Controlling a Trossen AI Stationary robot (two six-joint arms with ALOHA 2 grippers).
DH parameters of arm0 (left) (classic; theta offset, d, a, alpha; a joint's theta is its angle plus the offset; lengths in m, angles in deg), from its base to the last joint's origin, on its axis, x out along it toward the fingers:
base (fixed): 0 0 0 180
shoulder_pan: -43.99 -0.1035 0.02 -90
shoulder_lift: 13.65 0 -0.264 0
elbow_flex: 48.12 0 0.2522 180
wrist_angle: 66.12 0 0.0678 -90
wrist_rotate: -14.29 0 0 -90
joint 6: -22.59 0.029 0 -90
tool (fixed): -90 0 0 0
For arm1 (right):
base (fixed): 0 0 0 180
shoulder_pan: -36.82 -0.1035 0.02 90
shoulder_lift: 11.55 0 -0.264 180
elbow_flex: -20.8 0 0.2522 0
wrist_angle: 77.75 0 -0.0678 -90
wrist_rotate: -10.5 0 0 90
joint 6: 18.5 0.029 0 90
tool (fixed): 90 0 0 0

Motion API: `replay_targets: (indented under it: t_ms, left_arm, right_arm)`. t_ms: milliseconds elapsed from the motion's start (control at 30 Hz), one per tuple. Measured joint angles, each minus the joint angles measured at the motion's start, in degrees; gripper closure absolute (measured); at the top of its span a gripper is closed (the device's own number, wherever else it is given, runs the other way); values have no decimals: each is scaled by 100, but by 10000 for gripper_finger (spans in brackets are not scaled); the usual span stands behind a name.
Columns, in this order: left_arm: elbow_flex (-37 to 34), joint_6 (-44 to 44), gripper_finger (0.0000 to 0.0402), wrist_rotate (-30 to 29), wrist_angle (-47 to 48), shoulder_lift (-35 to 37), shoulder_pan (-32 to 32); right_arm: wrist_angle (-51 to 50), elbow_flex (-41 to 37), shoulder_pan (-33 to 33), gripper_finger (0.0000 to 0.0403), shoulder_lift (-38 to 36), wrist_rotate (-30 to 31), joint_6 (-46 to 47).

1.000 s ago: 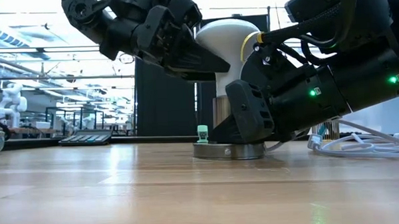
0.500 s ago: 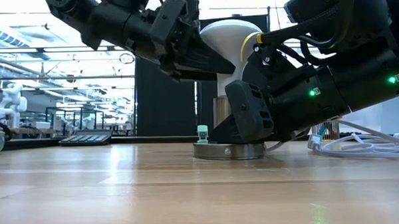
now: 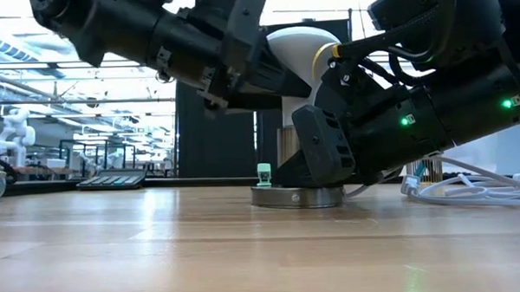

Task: Screw lightbulb
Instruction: Remove the white lightbulb from the silver lamp

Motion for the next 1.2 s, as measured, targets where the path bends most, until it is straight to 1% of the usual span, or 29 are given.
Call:
replay_targets:
  t_ms: [133,333,467,700,800,933,1000,1067,1200]
  left_arm:
    - [0,-402,216,-587,-261,-176,159]
    - [0,-746,217,-1333,-272,-199,378]
    - [0,-731,217,-1603,-263,-205,476]
    - [-7,-275,213,-1693,-325,-205,534]
    - [-7,-85,199,-1686,-328,-201,530]
    - [-13,388,176,-1600,-231,-30,620]
    - [-13,637,169,-1493,60,170,673]
    - [-14,758,166,-1361,570,429,699]
    - [-13,553,165,-1105,1447,875,597]
  right_arm:
    - [-4,0,6,220,0,0,-3]
    - [-15,0,39,220,0,-5,-24]
    - [-4,2,69,220,0,-23,-27]
    - [-17,0,79,220,0,6,-31]
    - [-17,0,76,220,0,4,-34]
    - [-15,0,74,220,0,-8,-42]
    - [-13,-2,73,220,0,-49,-43]
    - [-4,-2,72,220,0,-72,-50]
    - [1,-2,72,220,0,-86,-50]
